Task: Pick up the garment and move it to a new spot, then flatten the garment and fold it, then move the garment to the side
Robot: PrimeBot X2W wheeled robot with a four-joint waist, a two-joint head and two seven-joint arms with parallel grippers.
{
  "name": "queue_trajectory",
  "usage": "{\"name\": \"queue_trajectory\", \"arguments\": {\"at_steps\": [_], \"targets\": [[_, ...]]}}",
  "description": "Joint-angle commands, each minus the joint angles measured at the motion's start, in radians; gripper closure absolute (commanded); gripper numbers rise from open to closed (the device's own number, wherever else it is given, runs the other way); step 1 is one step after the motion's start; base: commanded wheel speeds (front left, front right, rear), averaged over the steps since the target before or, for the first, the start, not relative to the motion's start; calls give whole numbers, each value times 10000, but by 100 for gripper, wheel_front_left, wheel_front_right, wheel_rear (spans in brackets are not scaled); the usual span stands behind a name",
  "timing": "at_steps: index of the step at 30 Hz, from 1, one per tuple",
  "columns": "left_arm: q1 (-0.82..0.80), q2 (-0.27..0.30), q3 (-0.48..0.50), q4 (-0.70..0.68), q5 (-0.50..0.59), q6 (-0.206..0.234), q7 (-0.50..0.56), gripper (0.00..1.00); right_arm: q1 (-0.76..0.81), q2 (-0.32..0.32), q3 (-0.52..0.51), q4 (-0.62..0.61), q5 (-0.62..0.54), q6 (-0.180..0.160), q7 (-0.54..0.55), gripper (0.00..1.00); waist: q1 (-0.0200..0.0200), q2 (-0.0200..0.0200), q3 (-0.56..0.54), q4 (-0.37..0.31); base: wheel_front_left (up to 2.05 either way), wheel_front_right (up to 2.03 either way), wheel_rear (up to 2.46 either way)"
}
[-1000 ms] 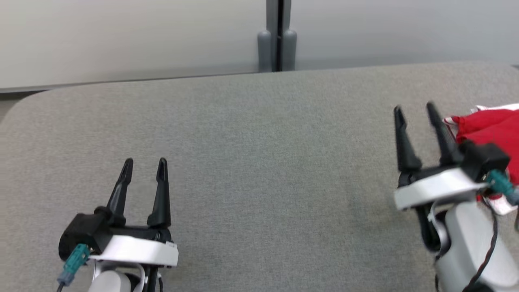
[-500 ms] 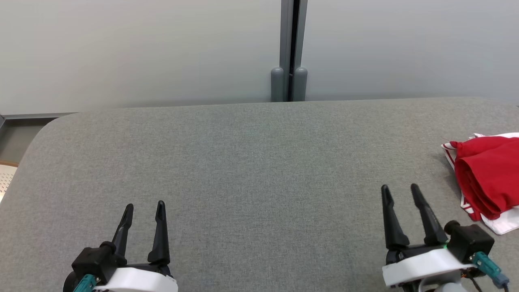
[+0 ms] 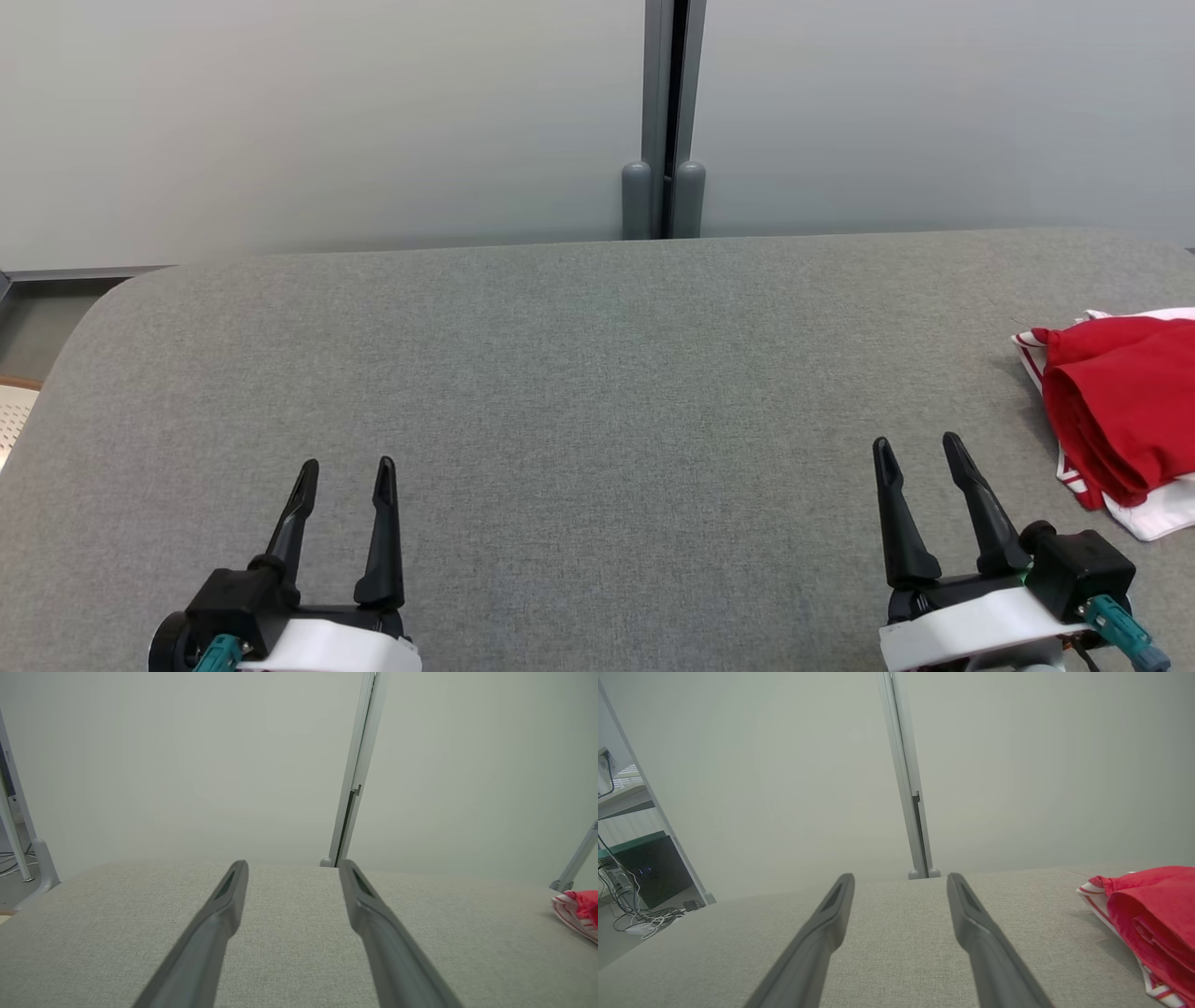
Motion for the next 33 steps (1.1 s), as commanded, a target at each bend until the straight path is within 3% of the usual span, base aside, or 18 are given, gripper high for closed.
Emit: {"name": "queue_trajectory", "arguments": {"at_steps": [1, 9, 17, 33], "targets": [[66, 34, -1, -90, 132, 101, 3, 0, 8, -21, -17, -54, -77, 0, -54, 0, 0, -1, -1, -20, 0, 0, 0], [105, 35, -84, -261, 422, 207, 3, 0, 40, -20, -180, -108, -374, 0, -54, 0, 0, -1, 12, -84, 0, 0, 0], [220, 35, 111, -332, -165, -116, 3, 0, 100, -21, -291, -141, -581, 0, -54, 0, 0, -1, 56, -163, 0, 0, 0], [231, 35, 247, -126, -199, -538, 3, 0, 27, -20, -402, -316, -479, 0, -54, 0, 0, -1, 72, -280, 0, 0, 0]]}}
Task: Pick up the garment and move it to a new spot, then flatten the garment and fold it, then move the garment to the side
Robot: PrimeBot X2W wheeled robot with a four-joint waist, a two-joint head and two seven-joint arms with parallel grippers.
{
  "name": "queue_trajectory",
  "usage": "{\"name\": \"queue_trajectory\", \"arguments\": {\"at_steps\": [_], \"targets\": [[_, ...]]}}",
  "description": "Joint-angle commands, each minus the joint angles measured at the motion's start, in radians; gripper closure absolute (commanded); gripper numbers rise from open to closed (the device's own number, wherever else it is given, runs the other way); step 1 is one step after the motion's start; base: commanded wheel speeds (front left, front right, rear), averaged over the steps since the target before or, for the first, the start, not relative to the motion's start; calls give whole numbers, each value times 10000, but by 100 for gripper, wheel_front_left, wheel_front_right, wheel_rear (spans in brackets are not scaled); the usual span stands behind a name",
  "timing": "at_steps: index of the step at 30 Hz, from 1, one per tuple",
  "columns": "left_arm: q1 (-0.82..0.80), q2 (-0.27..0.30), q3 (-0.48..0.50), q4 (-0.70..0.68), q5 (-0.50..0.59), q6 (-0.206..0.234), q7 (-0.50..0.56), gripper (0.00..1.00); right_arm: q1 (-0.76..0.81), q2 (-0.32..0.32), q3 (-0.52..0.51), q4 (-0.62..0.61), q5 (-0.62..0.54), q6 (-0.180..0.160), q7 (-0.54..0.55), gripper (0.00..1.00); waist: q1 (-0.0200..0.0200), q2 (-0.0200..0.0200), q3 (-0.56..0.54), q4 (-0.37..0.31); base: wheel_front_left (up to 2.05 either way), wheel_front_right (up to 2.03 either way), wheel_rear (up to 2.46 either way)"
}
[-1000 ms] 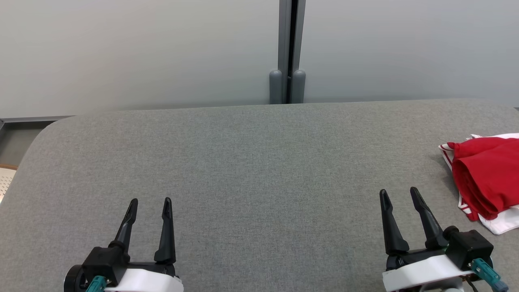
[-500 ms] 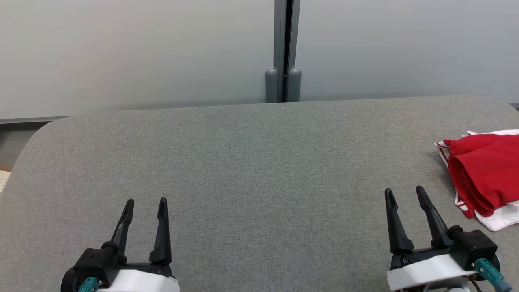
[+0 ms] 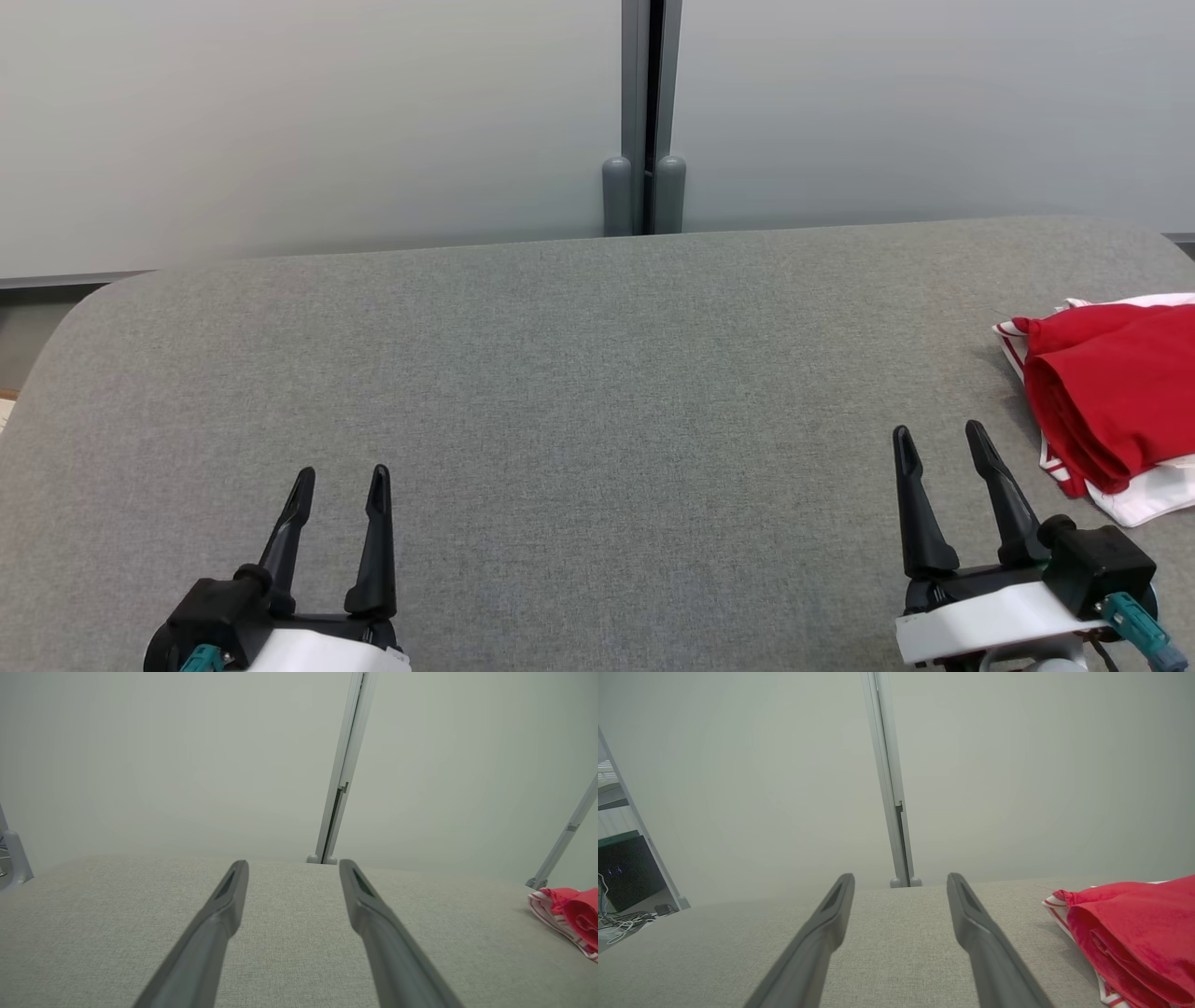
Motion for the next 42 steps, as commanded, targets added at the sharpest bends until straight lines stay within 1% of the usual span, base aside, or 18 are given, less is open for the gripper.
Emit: {"name": "queue_trajectory", "arguments": {"at_steps": [1, 15, 16, 21, 34, 42], "targets": [[14, 35, -2, 18, -92, -73, 3, 0, 7, -20, -22, -46, 49, 0, -54, 0, 0, 0, -4, 2, 0, 0, 0], [71, 35, 154, -176, -433, -185, 3, 0, 28, -19, 12, -74, 103, 0, -54, 0, 0, 0, -80, 31, 0, 0, 0], [10, 4, 113, -144, -455, -169, 0, 100, -1, 0, 7, -63, 83, 0, 0, 100, 0, 0, -81, 31, 0, 0, 0], [224, -53, 70, 233, -627, -187, 50, 100, 231, 15, 16, 245, 252, 0, 47, 100, 0, 0, -81, 29, 0, 0, 0], [-117, -7, 368, 406, -2894, -322, 671, 100, 54, -132, -206, 277, 2822, 0, 555, 100, 0, 0, -65, 2, 0, 0, 0], [-273, 10, 517, 484, -3972, -385, 974, 100, -28, -187, -324, 295, 4028, 0, 808, 100, 0, 0, -56, -12, 0, 0, 0]]}}
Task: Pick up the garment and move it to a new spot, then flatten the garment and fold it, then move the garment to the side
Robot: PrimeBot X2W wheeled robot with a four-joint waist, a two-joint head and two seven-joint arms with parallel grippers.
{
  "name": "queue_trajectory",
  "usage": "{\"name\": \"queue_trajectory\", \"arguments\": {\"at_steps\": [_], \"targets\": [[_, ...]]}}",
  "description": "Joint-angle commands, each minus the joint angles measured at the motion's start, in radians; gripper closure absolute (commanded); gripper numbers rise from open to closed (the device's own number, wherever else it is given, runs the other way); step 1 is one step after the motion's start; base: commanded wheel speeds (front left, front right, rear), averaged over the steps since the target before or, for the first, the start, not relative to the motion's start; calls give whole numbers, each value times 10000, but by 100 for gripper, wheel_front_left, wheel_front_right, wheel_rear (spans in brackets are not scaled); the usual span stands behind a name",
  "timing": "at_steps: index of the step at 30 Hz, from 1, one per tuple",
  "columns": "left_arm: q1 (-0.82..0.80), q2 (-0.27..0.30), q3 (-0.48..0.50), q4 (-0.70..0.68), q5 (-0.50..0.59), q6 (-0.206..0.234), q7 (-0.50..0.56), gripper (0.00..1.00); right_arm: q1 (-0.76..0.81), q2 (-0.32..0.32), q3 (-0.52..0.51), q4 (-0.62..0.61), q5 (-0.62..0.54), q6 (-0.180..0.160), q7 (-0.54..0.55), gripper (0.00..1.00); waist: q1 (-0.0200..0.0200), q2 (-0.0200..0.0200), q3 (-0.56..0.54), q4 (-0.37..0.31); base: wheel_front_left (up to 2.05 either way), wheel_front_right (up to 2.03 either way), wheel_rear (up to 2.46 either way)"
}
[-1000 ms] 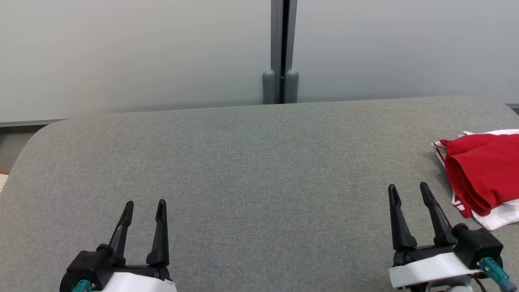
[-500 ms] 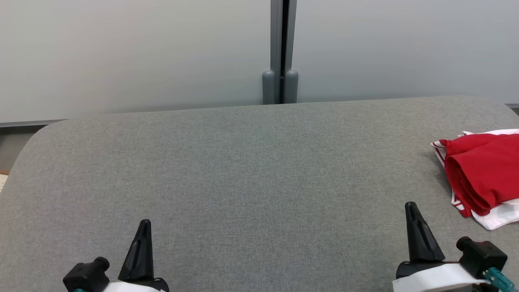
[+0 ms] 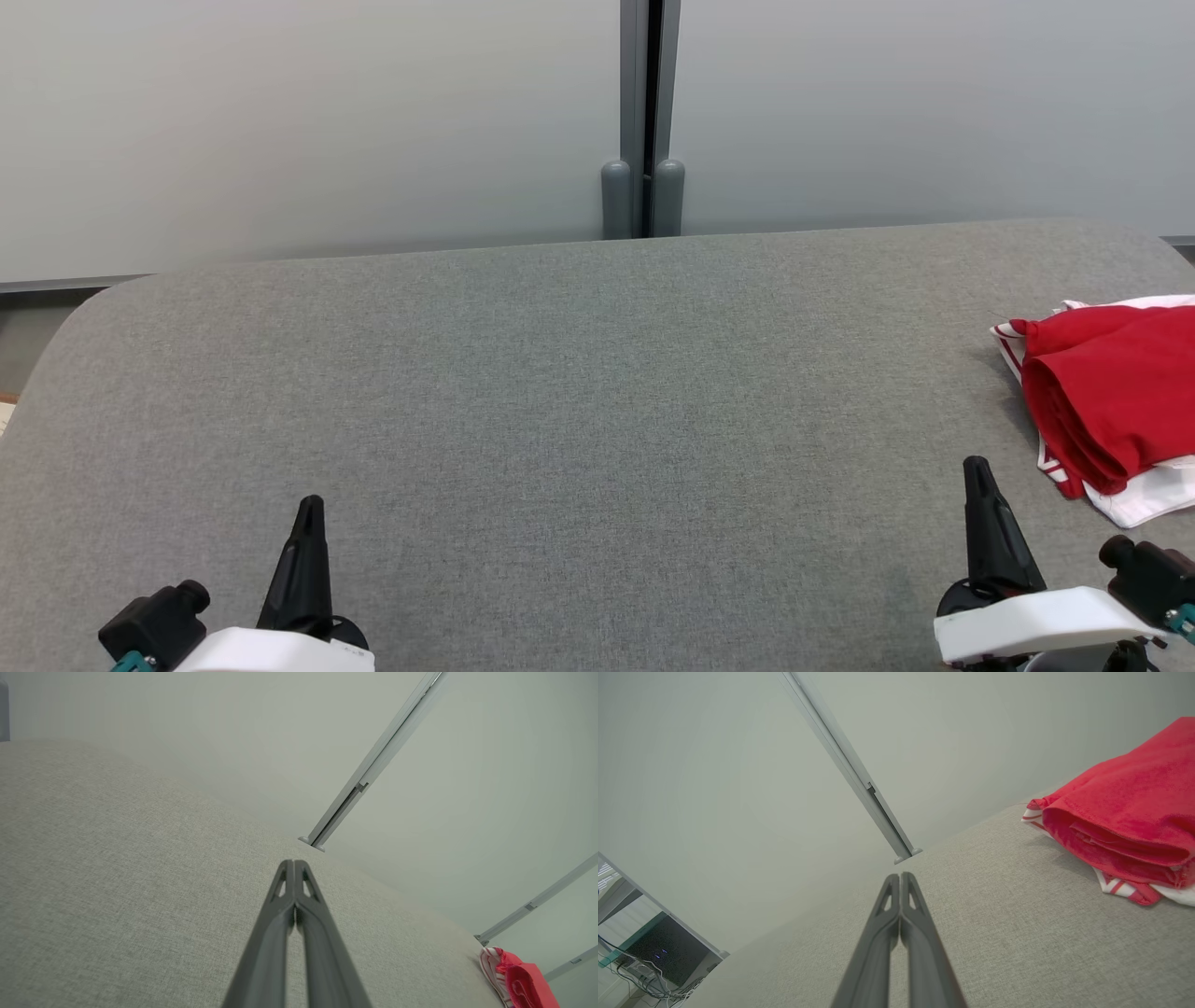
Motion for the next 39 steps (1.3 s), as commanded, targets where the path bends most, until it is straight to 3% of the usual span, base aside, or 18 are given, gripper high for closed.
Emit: {"name": "queue_trajectory", "arguments": {"at_steps": [1, 16, 39], "targets": [[-327, 57, 93, -99, -267, -80, 42, 100, -269, -95, -47, -138, 297, 0, 66, 100, 0, 0, 1, -1, 0, 0, 0], [-637, 85, 396, 53, -2393, -204, 645, 100, -426, -170, -327, -105, 2651, 1, 607, 100, 0, 0, 21, -34, 0, 0, 0], [-996, 108, 767, 243, -4883, -353, 1378, 100, -606, -210, -725, -59, 5370, 1, 1296, 100, 0, 0, 50, -81, 0, 0, 0]]}}
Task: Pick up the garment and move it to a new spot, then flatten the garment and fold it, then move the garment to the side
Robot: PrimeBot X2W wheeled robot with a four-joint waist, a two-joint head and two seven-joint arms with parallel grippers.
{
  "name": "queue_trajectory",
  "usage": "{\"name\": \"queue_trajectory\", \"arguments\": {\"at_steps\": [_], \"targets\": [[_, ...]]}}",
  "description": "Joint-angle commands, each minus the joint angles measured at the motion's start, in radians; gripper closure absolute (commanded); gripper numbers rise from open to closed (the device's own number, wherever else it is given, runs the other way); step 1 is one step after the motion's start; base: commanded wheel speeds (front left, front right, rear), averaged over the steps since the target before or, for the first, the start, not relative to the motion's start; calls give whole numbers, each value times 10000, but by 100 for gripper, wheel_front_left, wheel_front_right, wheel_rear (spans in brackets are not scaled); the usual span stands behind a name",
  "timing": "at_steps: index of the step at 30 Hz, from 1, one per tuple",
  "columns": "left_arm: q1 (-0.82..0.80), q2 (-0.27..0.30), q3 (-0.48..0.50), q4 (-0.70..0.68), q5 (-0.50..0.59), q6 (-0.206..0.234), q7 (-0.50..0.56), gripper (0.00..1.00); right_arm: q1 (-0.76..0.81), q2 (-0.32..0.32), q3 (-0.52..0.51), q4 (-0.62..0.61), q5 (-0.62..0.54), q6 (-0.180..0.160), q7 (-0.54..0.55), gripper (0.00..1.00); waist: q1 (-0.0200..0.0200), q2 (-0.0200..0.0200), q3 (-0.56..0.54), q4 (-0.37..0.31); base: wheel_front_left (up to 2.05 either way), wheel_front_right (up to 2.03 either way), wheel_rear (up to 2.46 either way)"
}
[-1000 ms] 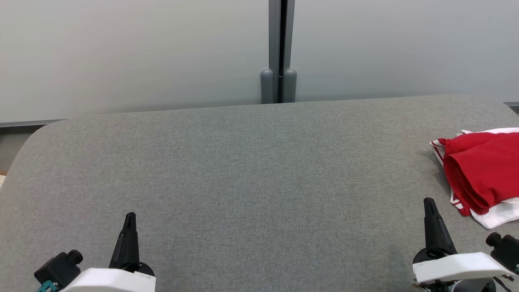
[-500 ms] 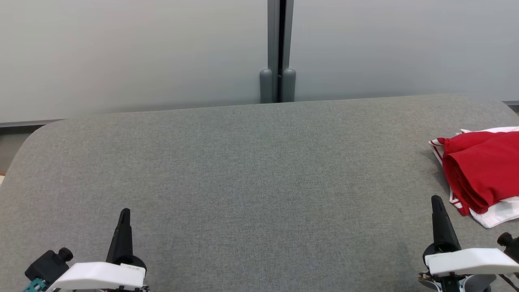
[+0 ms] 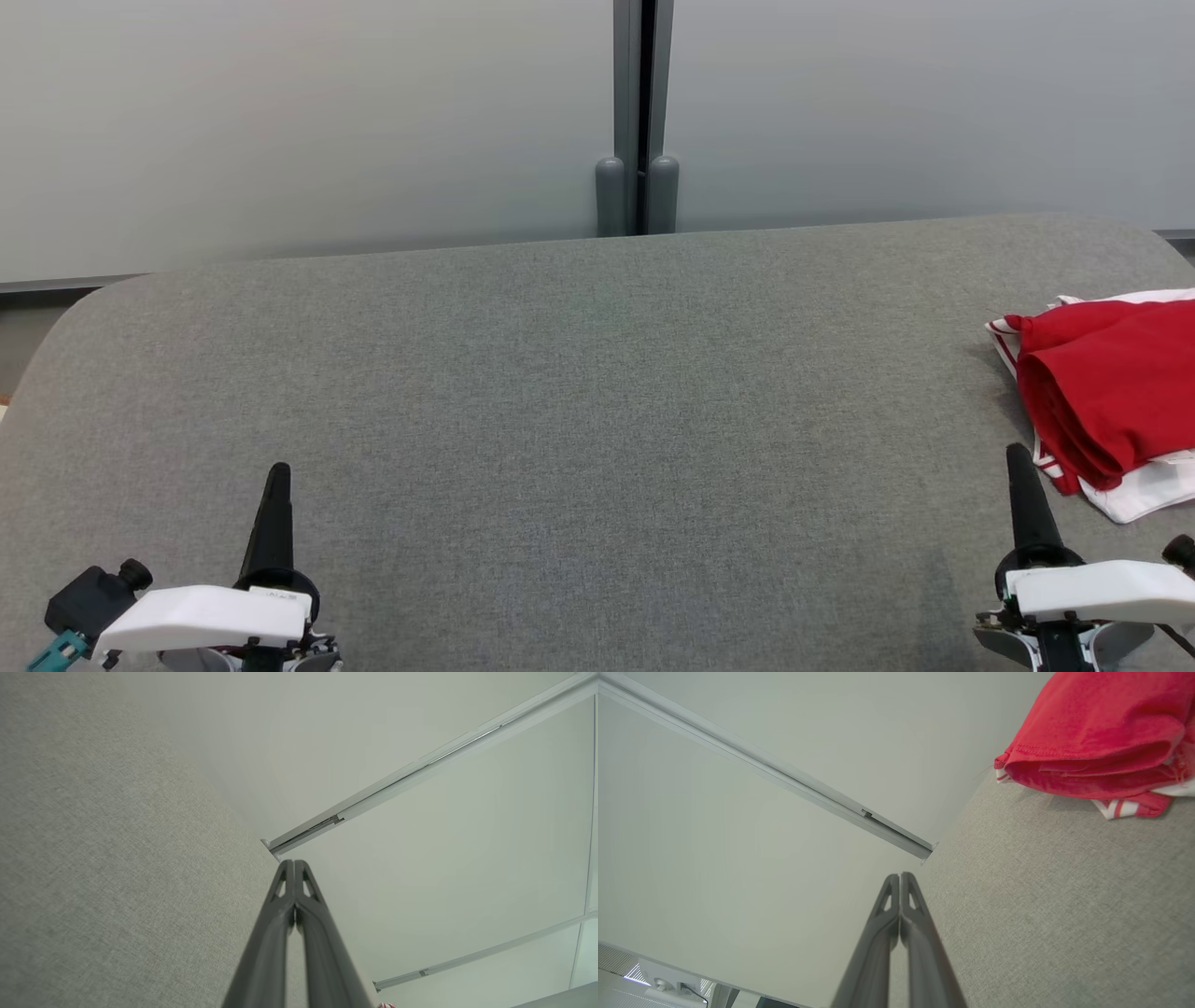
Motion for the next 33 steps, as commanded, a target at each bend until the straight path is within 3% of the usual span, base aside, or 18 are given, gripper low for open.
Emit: {"name": "queue_trajectory", "arguments": {"at_steps": [1, 33], "targets": [[-254, 69, 80, -56, -224, -73, 57, 100, -234, -80, -53, -92, 258, 3, 73, 100, 0, 0, 1, -2, 0, 0, 0], [-651, 80, 499, 154, -2917, -240, 871, 100, -414, -61, -561, -20, 3141, 3, 891, 100, 0, 0, 42, -67, 0, 0, 0]]}}
